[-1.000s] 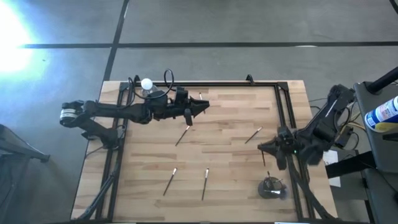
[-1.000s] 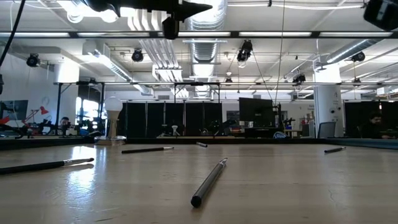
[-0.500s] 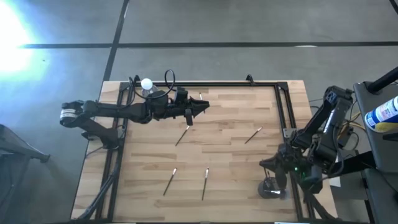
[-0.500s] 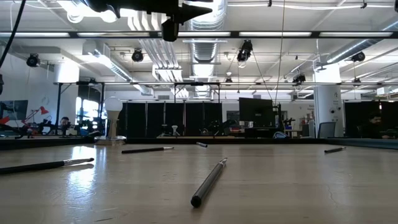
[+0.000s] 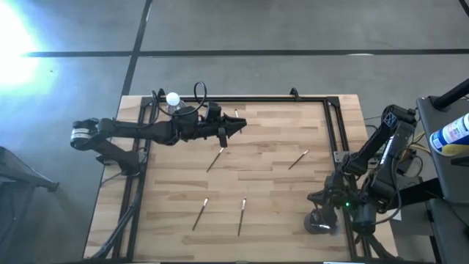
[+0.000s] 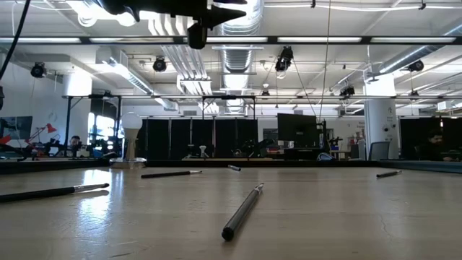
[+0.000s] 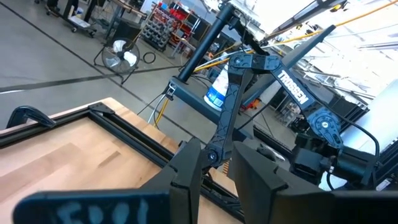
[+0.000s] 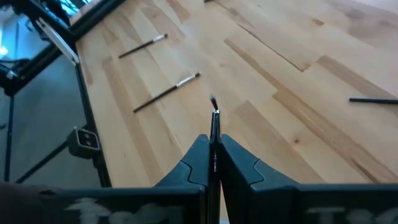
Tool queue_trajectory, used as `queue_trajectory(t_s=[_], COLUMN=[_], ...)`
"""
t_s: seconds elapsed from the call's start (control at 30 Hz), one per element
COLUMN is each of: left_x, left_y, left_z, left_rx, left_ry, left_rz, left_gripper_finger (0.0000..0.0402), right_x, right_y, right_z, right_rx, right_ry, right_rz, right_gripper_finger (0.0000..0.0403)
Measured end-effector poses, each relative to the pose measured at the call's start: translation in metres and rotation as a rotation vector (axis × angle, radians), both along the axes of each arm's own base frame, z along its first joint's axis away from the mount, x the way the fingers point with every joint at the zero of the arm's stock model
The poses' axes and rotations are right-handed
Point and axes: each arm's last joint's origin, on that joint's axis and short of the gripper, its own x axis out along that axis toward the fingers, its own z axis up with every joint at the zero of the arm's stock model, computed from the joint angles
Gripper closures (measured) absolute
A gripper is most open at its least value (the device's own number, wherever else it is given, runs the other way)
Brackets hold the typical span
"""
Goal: Put items in baskets/containers
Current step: Put the liner brush into the brush holder
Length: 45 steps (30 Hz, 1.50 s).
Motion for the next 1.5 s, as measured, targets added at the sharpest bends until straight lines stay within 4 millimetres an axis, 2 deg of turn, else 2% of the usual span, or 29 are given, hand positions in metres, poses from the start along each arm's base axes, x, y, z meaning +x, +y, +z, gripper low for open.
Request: queue_trajectory(t_s=[0.8,1.1,1.5], left_x=[-0.001,-0.001,-0.001], left_y=[0.0,0.0,0.0], left_z=[-0.007,-0.007,-0.009], left_rx=[-0.03,-0.03,-0.024], left_ry=[0.013,0.013,0.022], left_rz=[-0.003,-0.003,-0.001], left_gripper_finger=[0.0319,0.0319,0.0319], right_x=[0.007,0.005,0.003], right_y=[0.022,0.022,0.021], right_z=[-0.033,-0.03,-0.025], right_rx=[-0.105,-0.053,0.002], right_ry=[0.094,0.148,0.162], right_rz=[0.008,0.031,0.046], right_gripper_finger=[0.0388,0.0345,0.0338])
